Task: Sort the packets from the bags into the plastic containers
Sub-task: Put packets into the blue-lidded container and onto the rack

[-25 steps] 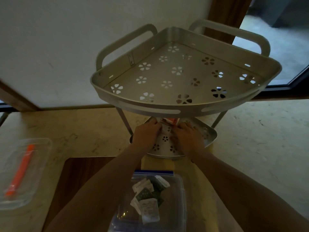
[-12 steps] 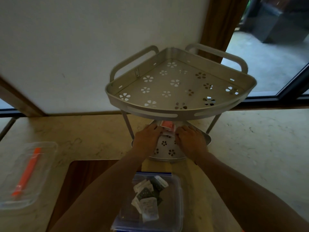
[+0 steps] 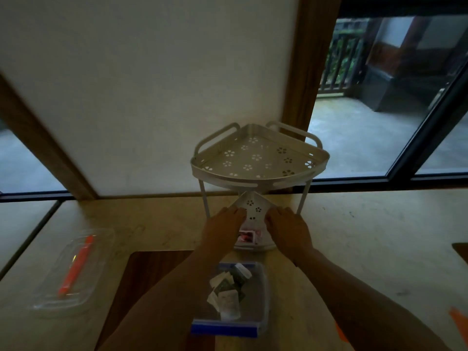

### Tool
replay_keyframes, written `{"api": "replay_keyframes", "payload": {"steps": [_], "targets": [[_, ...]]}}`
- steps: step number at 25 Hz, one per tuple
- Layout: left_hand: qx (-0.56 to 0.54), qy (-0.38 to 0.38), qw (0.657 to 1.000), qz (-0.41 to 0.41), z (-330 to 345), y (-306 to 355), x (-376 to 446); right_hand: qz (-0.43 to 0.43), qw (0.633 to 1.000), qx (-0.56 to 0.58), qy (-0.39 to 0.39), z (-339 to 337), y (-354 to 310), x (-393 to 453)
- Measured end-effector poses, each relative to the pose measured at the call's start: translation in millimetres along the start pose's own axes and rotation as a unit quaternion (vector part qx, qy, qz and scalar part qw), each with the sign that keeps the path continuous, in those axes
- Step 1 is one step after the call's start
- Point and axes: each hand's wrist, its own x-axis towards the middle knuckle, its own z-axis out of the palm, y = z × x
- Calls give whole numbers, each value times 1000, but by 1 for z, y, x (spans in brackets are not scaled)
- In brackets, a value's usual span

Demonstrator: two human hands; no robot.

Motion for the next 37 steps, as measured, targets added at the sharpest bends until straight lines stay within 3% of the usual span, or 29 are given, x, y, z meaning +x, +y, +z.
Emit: {"api": "replay_keyframes", "payload": {"steps": [9, 22, 29, 37], "targets": [[-32, 41, 999, 0, -53, 53, -101, -14, 997, 45, 66, -70, -31, -106], [-101, -16, 994, 40, 0, 110, -268, -17, 995, 66, -70, -52, -43, -284], [-104, -54, 992, 36, 11, 117, -308, -7, 975, 117, -191, -29, -58, -306], [-110, -66, 992, 6, 21, 110, -313, -2, 955, 160, -249, -12, -70, -304]]}}
